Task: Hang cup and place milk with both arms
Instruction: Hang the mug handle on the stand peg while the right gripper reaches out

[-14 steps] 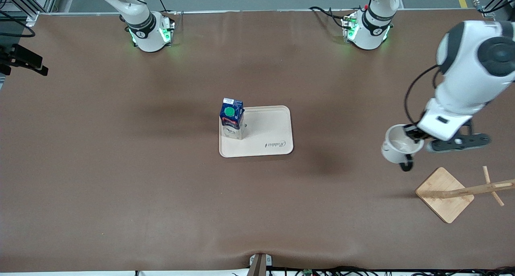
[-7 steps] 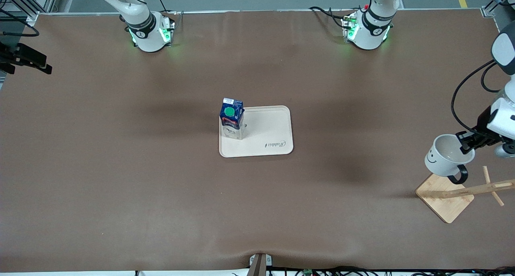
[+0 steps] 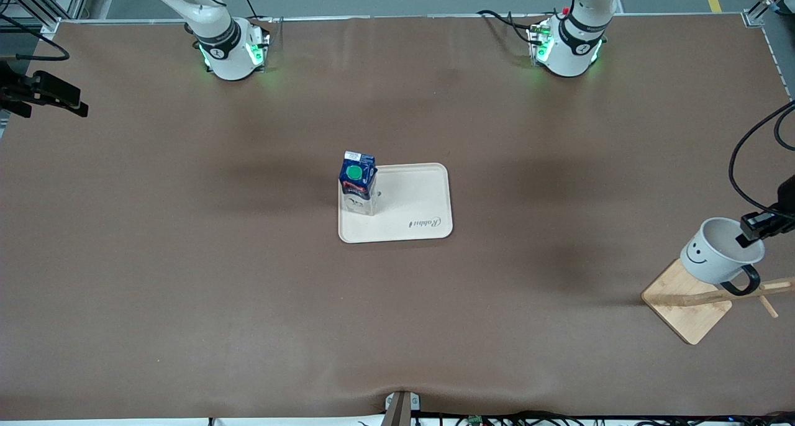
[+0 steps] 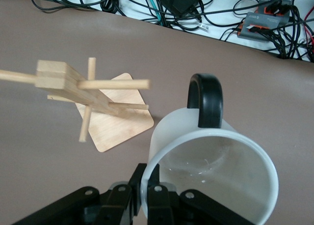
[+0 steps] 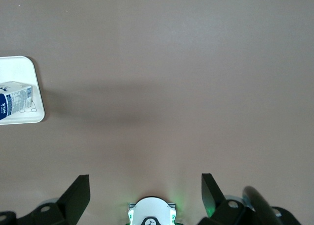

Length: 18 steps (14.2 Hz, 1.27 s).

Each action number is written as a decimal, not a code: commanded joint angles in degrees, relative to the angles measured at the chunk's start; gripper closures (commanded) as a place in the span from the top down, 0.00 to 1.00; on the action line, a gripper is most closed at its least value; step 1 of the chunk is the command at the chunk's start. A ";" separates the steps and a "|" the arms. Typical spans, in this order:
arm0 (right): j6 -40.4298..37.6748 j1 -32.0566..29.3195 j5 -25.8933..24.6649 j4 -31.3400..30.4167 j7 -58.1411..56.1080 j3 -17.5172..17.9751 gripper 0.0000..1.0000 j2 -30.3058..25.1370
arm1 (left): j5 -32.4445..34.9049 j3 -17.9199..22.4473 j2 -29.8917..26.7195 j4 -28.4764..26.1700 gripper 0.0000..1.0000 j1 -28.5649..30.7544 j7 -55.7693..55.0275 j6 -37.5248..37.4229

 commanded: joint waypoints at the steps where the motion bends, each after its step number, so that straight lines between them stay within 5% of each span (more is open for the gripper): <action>1: -0.65 0.06 0.71 0.53 -0.42 -0.07 1.00 0.33 | -1.33 -0.45 1.76 1.20 0.00 1.40 1.81 0.87; 9: -1.87 1.29 0.71 0.36 -0.33 0.01 1.00 3.32 | -4.32 -0.36 3.35 1.99 0.00 3.16 3.03 0.96; 18: 1.45 10.25 3.77 -2.63 10.03 0.01 1.00 3.41 | -4.49 -0.19 6.16 3.40 0.00 4.75 6.38 0.87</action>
